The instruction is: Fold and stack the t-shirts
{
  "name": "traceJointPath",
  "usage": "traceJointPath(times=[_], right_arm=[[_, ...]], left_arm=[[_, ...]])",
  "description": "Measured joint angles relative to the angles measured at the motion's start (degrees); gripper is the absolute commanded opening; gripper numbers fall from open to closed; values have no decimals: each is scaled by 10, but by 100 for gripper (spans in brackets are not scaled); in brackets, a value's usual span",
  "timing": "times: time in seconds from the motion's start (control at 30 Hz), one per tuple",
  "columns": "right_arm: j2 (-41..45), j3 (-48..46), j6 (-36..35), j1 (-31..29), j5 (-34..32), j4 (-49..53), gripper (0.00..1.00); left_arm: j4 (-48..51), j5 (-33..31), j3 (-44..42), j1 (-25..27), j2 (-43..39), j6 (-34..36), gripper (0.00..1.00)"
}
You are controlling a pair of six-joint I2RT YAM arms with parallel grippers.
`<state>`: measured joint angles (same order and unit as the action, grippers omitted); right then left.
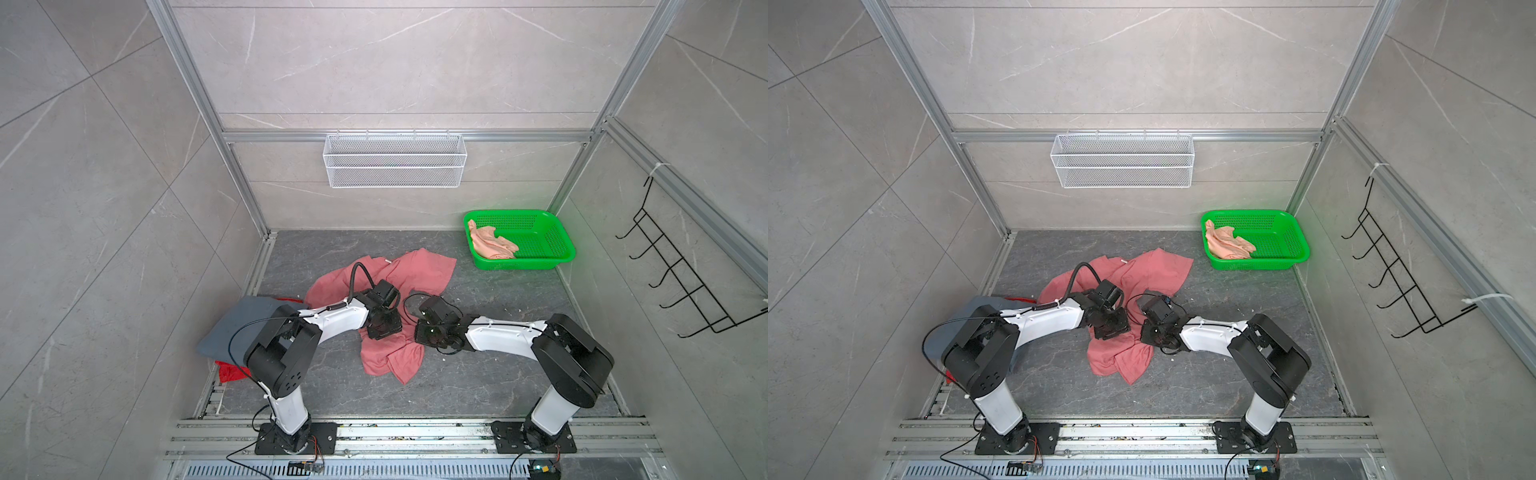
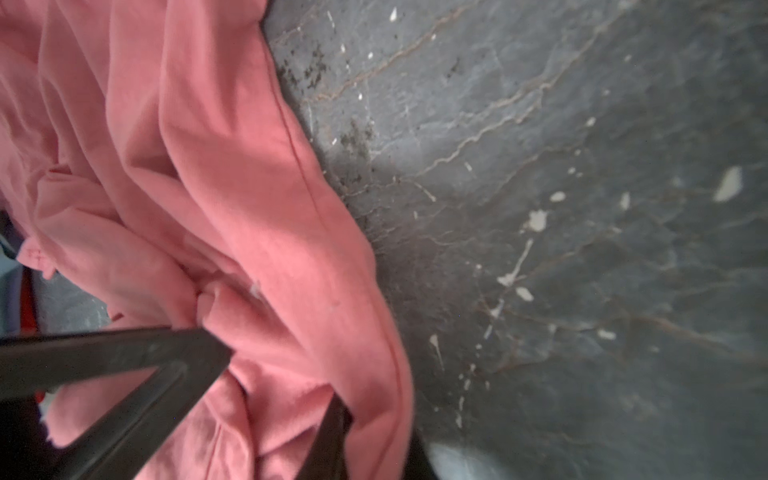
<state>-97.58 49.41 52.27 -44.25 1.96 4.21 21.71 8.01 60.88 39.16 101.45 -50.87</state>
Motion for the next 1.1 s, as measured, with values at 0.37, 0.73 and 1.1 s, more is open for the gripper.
traceJointPath(times=[0.37,0.73,1.1], right_arm=[[46,-2,-24,0,-20,25,2],[88,51,-98,42,-96,145,0],[95,201,-232,128,-106,256,10]], left_arm=[[18,-19,4,2,-54,-5,0],[155,-76,-32,-11,-317,39,0],[277,-92,-76,-37,-441,76,36]])
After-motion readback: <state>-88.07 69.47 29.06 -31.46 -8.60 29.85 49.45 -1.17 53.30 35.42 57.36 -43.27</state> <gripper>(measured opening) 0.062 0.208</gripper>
